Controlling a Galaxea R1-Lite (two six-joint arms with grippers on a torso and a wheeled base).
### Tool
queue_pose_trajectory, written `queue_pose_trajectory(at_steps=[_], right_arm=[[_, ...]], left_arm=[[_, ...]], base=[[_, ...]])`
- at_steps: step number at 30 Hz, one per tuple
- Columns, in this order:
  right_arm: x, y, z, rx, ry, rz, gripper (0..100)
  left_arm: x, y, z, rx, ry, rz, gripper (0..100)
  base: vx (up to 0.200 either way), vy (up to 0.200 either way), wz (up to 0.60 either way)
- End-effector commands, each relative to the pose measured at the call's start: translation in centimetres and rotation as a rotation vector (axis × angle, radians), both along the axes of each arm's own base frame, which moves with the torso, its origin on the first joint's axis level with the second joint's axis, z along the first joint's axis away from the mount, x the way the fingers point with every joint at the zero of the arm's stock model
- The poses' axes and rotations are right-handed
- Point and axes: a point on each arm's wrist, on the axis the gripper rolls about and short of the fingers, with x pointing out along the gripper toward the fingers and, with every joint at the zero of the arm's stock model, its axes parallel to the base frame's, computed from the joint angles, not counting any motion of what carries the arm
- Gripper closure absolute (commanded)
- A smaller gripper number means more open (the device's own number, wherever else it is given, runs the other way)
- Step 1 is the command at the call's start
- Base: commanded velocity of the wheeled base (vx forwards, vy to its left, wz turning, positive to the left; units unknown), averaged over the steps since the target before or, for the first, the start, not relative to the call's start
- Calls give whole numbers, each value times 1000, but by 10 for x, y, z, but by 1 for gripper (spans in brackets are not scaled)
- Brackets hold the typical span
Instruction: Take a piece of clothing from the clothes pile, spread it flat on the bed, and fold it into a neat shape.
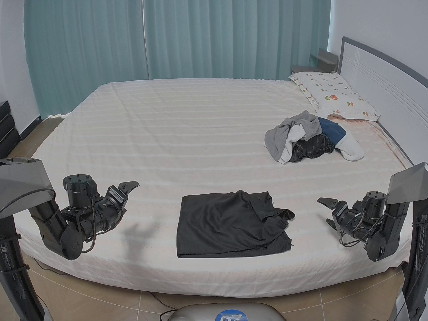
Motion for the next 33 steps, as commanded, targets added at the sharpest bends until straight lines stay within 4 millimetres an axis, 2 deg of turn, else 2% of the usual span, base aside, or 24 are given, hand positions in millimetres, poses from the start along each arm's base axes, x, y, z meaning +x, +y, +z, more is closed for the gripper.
queue_pose_trajectory(at_steps=[1, 6, 9, 12, 13, 14, 18, 23, 25, 26, 28, 33], right_arm=[[-3, 11, 9, -5, -24, 23, 0], [-5, 30, 13, -35, -38, 17, 0], [-8, 45, 24, -60, -76, 17, 0], [-17, 70, 30, -55, -87, 98, 0], [-17, 71, 30, -55, -87, 101, 0], [-21, 85, 32, -52, -96, 144, 0], [-28, 108, 37, -46, -105, 222, 0], [-35, 129, 38, -47, -104, 292, 0], [-35, 129, 38, -47, -104, 292, 0], [-39, 142, 40, -48, -96, 334, 0], [-35, 153, 37, -51, -78, 360, 0], [-21, 164, 24, -62, -49, 368, 0]], left_arm=[[1, -1, -2, 0, 5, -1, 0], [1, -4, -3, -77, 25, 23, 0], [1, -5, -5, -103, 40, 29, 0], [2, -6, -8, -100, 48, 27, 0], [2, -6, -8, -100, 48, 26, 0], [2, -6, -9, -99, 51, 26, 0], [2, -7, -16, -92, 71, 24, 0], [2, -7, -26, -43, 92, 6, 0], [2, -7, -26, -43, 92, 6, 0], [2, -7, -28, -38, 95, 5, 0], [2, -8, -29, -38, 98, 2, 0], [3, -9, -32, -35, 105, -3, 0]], base=[[0, 0, 0], [0, 0, 0], [67, 0, 0], [200, 0, 0], [200, 0, 0], [200, 0, 0], [0, 0, 0], [0, 0, 0], [0, 0, 0], [0, 0, 0], [0, 0, 0], [0, 0, 0]])
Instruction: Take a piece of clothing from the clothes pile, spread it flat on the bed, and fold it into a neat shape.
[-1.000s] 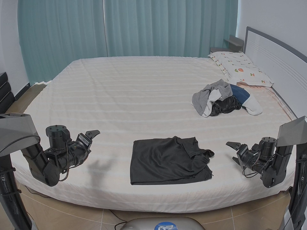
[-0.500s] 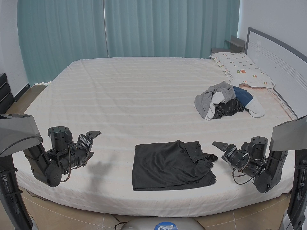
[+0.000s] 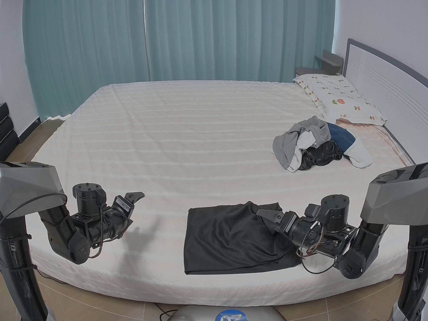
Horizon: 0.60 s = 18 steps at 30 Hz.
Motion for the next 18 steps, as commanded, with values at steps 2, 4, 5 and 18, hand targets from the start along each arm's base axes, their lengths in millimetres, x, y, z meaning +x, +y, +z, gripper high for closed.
queue_pose_trajectory(at_steps=[2, 4, 5, 18], right_arm=[[16, 18, -14, -9, 18, 26, 0], [19, 20, -17, -14, 27, 26, 0], [21, 21, -21, -23, 43, 29, 0], [51, 25, -25, -33, 32, -27, 0]], left_arm=[[1, -2, -6, 3, 15, -5, 0], [1, -2, -6, 3, 15, -5, 0], [1, -2, -6, 4, 17, -5, 0], [1, -2, -8, 4, 21, -5, 0]], base=[[0, 0, 0], [0, 0, 0], [0, 0, 0], [0, 0, 0]])
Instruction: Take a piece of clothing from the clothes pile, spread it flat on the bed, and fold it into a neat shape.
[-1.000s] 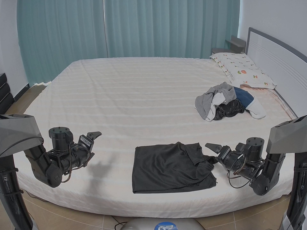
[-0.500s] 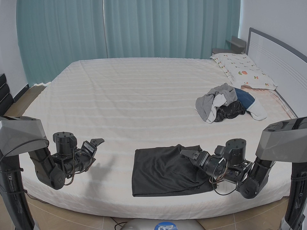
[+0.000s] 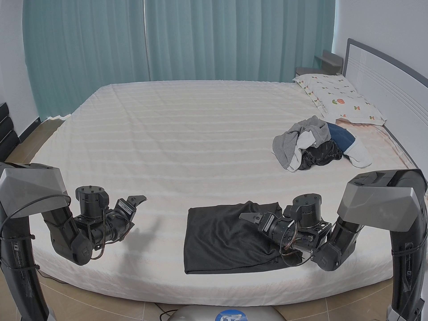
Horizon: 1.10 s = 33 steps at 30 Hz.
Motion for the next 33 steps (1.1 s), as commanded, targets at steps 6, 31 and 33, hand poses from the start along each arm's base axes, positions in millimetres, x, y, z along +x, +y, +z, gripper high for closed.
queue_pose_trajectory(at_steps=[6, 31, 33], right_arm=[[46, -26, 12, -52, -67, -129, 0], [58, -77, 31, -95, -134, -283, 0], [56, -89, 27, -125, -138, -289, 0]], left_arm=[[2, 1, 1, 3, -14, 14, 0], [3, 1, -1, 5, -14, 13, 0], [3, 0, -1, 4, -14, 11, 0]], base=[[0, 0, 0], [0, 0, 0], [0, 0, 0]])
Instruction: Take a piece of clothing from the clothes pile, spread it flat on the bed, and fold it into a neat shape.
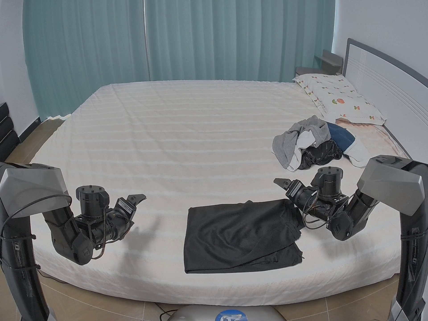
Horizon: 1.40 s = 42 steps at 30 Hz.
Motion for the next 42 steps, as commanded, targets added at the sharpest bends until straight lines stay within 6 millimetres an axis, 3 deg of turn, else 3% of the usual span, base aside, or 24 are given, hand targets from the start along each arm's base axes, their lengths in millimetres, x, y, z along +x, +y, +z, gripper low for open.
queue_pose_trajectory(at_steps=[1, 12, 23, 27, 28, 42], right_arm=[[-3, -17, 3, -19, -5, -20, 0], [-53, -28, -18, -79, -19, 187, 0], [-56, -16, -28, -76, -7, 261, 0], [-61, -13, -40, -122, 16, 290, 0], [-61, -13, -40, -122, 16, 290, 100], [-104, -36, -34, -229, 61, 383, 100]], left_arm=[[0, 0, 0, 0, 1, -1, 0], [0, 0, -1, -3, 4, -8, 0], [0, -3, -3, -5, 9, -16, 0], [0, -4, -4, -4, 11, -18, 0], [0, -4, -4, -4, 11, -18, 0], [0, -4, -4, -4, 11, -18, 0]], base=[[0, 0, 0], [0, 0, 0], [0, 0, 0], [0, 0, 0], [0, 0, 0], [0, 0, 0]])
